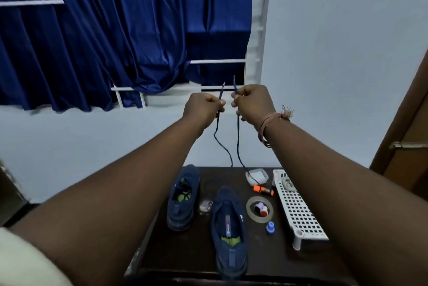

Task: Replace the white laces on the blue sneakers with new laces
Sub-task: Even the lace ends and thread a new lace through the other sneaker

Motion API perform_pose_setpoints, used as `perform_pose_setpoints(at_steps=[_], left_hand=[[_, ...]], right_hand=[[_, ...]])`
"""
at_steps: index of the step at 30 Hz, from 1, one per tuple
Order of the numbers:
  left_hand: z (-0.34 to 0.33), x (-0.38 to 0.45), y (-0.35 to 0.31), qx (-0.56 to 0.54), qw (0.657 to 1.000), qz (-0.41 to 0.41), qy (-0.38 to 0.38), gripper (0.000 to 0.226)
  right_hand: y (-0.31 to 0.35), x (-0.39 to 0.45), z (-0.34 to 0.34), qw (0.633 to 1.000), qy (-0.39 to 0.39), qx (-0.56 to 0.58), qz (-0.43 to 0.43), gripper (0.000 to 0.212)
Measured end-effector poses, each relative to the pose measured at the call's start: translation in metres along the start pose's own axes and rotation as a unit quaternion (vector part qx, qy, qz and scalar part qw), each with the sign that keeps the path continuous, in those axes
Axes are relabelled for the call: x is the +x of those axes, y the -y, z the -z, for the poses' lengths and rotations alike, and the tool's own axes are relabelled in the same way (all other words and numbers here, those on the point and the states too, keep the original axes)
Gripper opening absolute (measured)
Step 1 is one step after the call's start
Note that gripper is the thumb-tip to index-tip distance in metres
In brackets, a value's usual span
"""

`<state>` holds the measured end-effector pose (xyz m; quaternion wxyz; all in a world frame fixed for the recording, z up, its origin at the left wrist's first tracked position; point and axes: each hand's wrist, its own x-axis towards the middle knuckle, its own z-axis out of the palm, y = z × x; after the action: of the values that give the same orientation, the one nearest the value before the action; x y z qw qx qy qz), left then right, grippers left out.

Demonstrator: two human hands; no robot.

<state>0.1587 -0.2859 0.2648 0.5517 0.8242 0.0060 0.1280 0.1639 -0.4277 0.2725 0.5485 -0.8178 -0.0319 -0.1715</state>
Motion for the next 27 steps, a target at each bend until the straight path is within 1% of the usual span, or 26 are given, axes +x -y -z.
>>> perform_pose_setpoints(at_steps=[2,5,8,9,10,12,15,16,18,19,20,21,23,24,25,27], left_hand=[[-0.01,-0.008,0.04,0.012,0.999,0.039,0.02,0.013],[-0.025,-0.025,0.101,0.063,0.995,0.067,0.044,0.013],[-0.038,-0.046,0.153,0.148,0.983,0.082,0.071,0.01],[-0.042,-0.052,0.17,0.179,0.977,0.088,0.074,0.012],[-0.045,-0.058,0.186,0.215,0.969,0.09,0.077,0.016],[-0.048,-0.068,0.212,0.304,0.946,0.074,0.083,0.022],[-0.047,-0.075,0.231,0.437,0.897,0.027,0.063,0.024],[-0.046,-0.076,0.232,0.473,0.879,0.017,0.056,0.024],[-0.046,-0.076,0.234,0.552,0.832,0.006,0.062,0.023],[-0.046,-0.076,0.236,0.581,0.811,-0.004,0.069,0.024],[-0.048,-0.077,0.238,0.598,0.797,-0.017,0.078,0.024],[-0.05,-0.079,0.242,0.604,0.792,-0.031,0.084,0.023],[-0.057,-0.085,0.25,0.595,0.797,-0.053,0.088,0.022],[-0.062,-0.089,0.255,0.583,0.807,-0.057,0.082,0.022],[-0.067,-0.092,0.26,0.561,0.823,-0.06,0.066,0.02],[-0.076,-0.097,0.267,0.49,0.869,-0.061,0.031,0.017]], right_hand=[[-0.031,-0.011,-0.011,0.999,0.03,-0.025,-0.016,0.018],[-0.081,-0.034,-0.028,0.995,0.065,-0.063,-0.049,0.026],[-0.128,-0.061,-0.043,0.985,0.103,-0.111,-0.081,0.02],[-0.143,-0.069,-0.048,0.981,0.114,-0.126,-0.092,0.021],[-0.158,-0.075,-0.053,0.978,0.122,-0.135,-0.101,0.027],[-0.187,-0.086,-0.061,0.973,0.137,-0.145,-0.117,0.036],[-0.218,-0.1,-0.07,0.968,0.141,-0.166,-0.127,0.038],[-0.226,-0.104,-0.073,0.965,0.143,-0.177,-0.13,0.039],[-0.237,-0.11,-0.079,0.96,0.151,-0.2,-0.127,0.038],[-0.241,-0.112,-0.082,0.958,0.157,-0.211,-0.118,0.038],[-0.245,-0.113,-0.084,0.955,0.165,-0.219,-0.111,0.036],[-0.248,-0.114,-0.086,0.953,0.171,-0.225,-0.107,0.034],[-0.254,-0.115,-0.09,0.952,0.175,-0.228,-0.104,0.027],[-0.256,-0.115,-0.091,0.954,0.173,-0.224,-0.102,0.025],[-0.258,-0.116,-0.093,0.955,0.169,-0.221,-0.101,0.025],[-0.261,-0.117,-0.095,0.958,0.161,-0.219,-0.095,0.029]])
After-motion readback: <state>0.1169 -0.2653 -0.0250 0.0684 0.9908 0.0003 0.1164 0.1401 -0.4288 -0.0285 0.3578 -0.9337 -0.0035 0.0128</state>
